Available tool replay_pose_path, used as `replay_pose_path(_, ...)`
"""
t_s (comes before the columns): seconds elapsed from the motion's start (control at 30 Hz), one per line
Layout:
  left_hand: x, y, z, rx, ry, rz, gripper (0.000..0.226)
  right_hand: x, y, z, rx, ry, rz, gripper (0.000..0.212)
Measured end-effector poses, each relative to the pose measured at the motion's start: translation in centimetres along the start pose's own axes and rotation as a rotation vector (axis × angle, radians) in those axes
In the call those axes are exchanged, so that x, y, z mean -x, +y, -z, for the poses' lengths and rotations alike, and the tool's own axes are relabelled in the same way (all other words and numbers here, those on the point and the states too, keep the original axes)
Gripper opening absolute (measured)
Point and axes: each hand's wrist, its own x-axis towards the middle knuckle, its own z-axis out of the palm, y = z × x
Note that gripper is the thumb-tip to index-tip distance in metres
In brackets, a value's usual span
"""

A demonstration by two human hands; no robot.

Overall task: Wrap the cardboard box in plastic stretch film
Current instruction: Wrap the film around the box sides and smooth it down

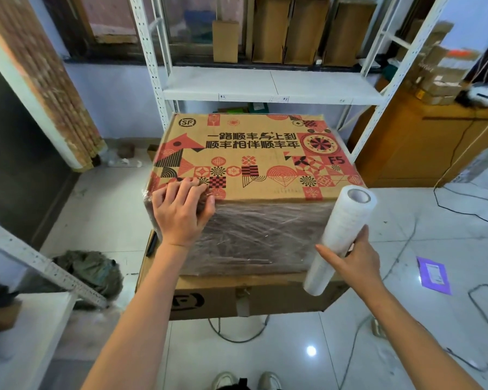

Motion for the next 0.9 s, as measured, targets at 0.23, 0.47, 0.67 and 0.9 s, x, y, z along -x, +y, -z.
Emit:
replay_pose_path(0.23,0.0,-0.3,0.4,0.058,-0.043,0.031,0.04,-0.4,-0.6,-1.3,-0.027,0.217,-0.057,0.08)
replay_pose_path(0.47,-0.4,0.8,1.1,0.134,-0.173,0.092,0.042,-0.7,-0.5,-2.9,-0.037,0.365,-0.033,0.076)
replay_pose_path(0.67,1.2,1.6,3.0,0.14,0.004,0.452,0.037,-1.2,-0.8,-2.5,-0.002,0.422,0.086,0.076)
replay_pose_path(0.9,7.8,7.9,2.3,0.51,-0.146,2.044,0.049,-1.6,-0.2,-2.0,-0.244,0.275,0.088,0.091)
